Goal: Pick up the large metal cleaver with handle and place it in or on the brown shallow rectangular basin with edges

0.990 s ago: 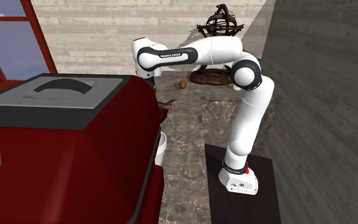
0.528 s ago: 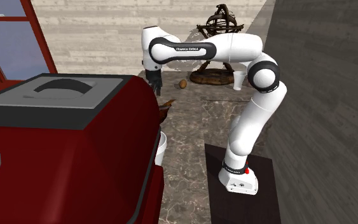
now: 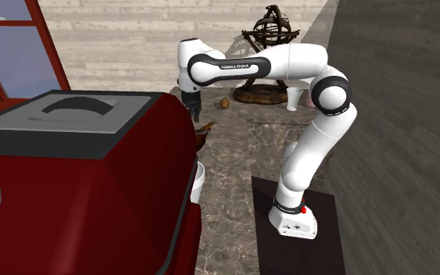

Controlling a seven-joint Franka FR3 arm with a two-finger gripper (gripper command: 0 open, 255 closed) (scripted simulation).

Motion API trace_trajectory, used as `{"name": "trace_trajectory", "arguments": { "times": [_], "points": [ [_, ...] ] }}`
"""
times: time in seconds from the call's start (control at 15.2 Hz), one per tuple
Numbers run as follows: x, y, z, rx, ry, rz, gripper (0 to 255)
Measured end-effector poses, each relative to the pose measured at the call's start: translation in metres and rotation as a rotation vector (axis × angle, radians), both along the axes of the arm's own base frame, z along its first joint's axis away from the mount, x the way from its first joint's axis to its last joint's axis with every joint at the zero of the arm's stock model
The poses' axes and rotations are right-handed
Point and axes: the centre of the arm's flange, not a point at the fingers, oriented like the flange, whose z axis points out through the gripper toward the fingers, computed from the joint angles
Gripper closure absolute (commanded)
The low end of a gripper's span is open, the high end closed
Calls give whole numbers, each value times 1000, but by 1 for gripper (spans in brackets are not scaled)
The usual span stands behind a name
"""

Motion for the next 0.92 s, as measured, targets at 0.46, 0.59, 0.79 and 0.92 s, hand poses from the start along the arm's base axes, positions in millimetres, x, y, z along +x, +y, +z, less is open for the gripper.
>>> {"name": "trace_trajectory", "arguments": {
  "times": [0.46,0.59,0.79,0.92],
  "points": [
    [1,0,-8,0,0,0,0],
    [1,0,-8,0,0,0,255],
    [1,0,-8,0,0,0,255],
    [1,0,-8,0,0,0,255]
  ]
}}
